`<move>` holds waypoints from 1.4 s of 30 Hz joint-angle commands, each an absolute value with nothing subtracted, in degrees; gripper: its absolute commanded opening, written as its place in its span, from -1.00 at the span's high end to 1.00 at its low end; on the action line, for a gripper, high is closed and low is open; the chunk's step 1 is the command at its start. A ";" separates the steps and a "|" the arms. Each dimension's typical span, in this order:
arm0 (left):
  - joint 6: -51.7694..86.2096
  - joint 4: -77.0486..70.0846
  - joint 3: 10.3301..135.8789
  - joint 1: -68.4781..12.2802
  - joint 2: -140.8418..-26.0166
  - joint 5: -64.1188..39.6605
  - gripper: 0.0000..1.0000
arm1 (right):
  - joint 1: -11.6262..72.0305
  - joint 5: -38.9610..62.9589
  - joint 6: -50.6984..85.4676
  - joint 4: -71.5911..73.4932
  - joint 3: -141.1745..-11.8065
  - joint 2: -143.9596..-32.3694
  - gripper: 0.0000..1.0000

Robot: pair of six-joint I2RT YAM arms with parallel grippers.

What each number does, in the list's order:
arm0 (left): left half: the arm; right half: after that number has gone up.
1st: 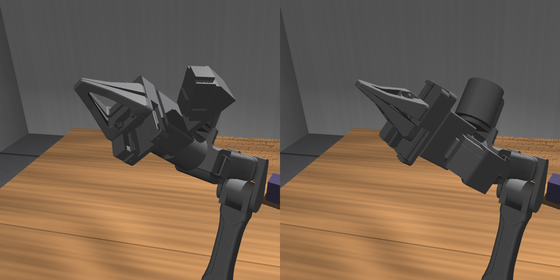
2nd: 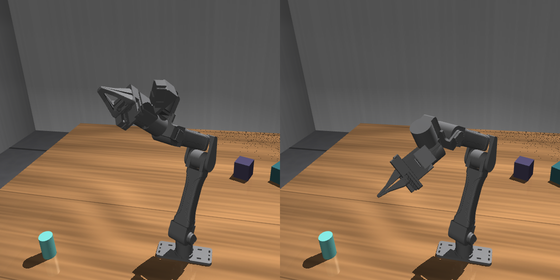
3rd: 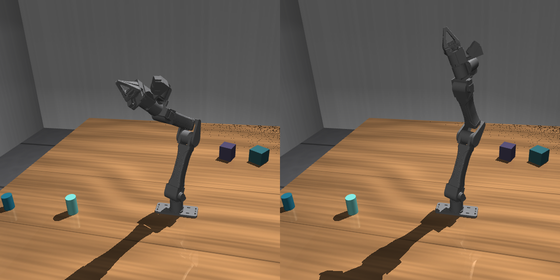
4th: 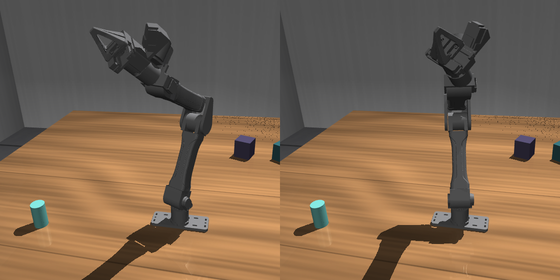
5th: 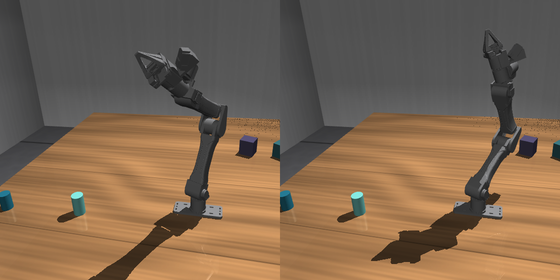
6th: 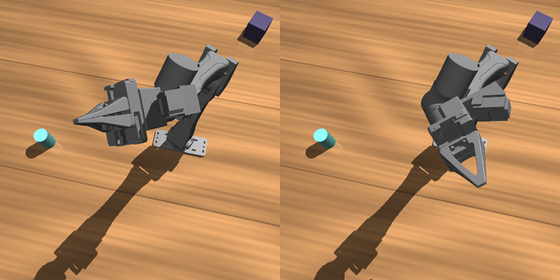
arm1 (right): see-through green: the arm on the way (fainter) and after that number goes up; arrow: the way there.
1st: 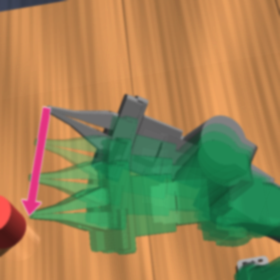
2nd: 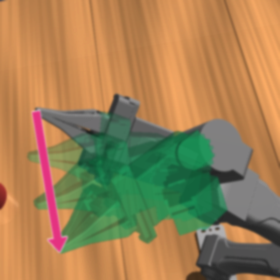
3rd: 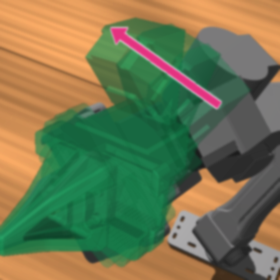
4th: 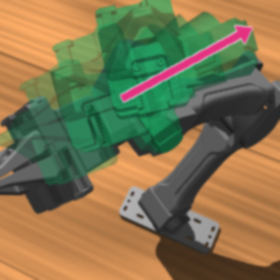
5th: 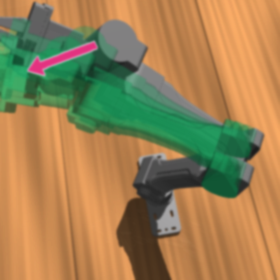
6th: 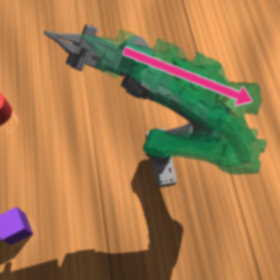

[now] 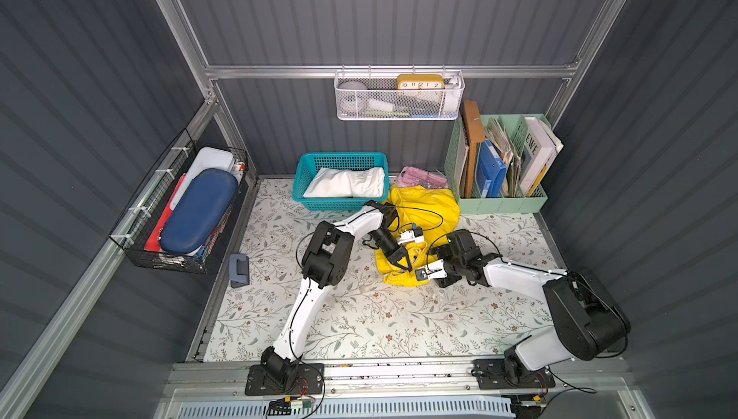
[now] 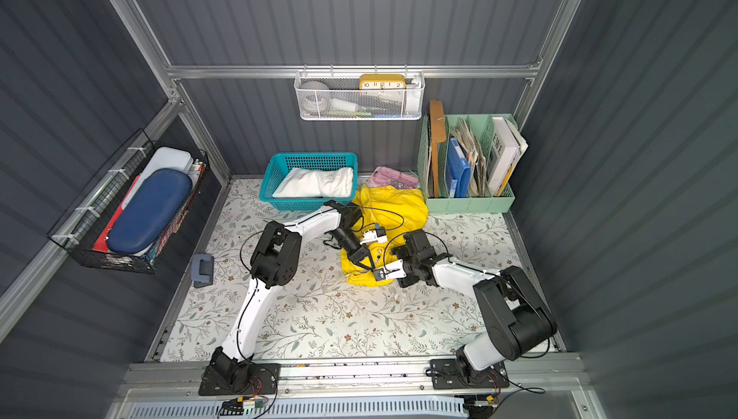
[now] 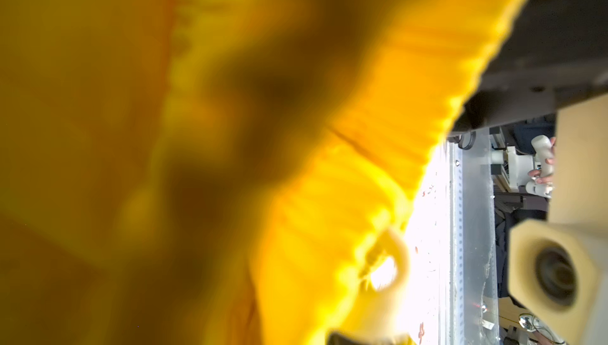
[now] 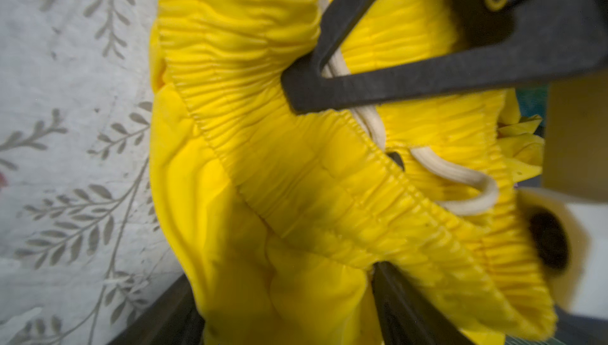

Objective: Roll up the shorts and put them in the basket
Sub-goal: Roll the shorts at the center of the board.

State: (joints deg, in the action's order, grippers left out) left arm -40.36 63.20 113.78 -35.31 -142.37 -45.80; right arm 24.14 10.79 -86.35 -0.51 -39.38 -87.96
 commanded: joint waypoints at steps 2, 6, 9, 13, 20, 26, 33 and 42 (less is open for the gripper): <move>-40.26 61.62 111.53 -36.21 -146.98 -37.93 0.55 | 24.06 13.54 -85.92 -3.68 -41.46 -90.75 -0.37; -40.08 61.38 111.27 -36.21 -147.00 -37.61 0.38 | 24.01 16.25 -84.54 -5.39 -42.71 -92.48 -0.03; -40.43 61.28 111.27 -36.15 -146.20 -38.16 0.21 | 24.07 15.92 -84.07 -6.32 -42.95 -93.37 0.24; -40.59 60.61 110.12 -36.21 -144.95 -37.19 0.00 | 24.06 16.32 -83.25 -6.45 -43.00 -94.44 0.50; -41.49 59.26 108.75 -35.97 -140.05 -35.91 -0.31 | 23.95 15.88 -81.52 -9.45 -44.13 -95.37 1.00; -40.48 54.54 104.96 -34.26 -131.18 -33.73 -1.00 | 23.33 18.02 -78.37 -12.00 -44.16 -93.90 1.00; -38.23 48.98 99.62 -30.54 -121.16 -31.25 -1.00 | 22.67 21.42 -73.99 -15.96 -43.36 -91.73 1.00; -35.24 35.64 90.70 -27.25 -107.52 -23.82 -0.99 | 21.36 26.34 -65.34 -23.77 -47.15 -90.14 1.00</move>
State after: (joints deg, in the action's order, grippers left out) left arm -37.01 41.89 92.38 -26.68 -111.11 -26.89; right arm 21.76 23.31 -70.98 -16.47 -44.73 -90.13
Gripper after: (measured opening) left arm 0.997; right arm 0.083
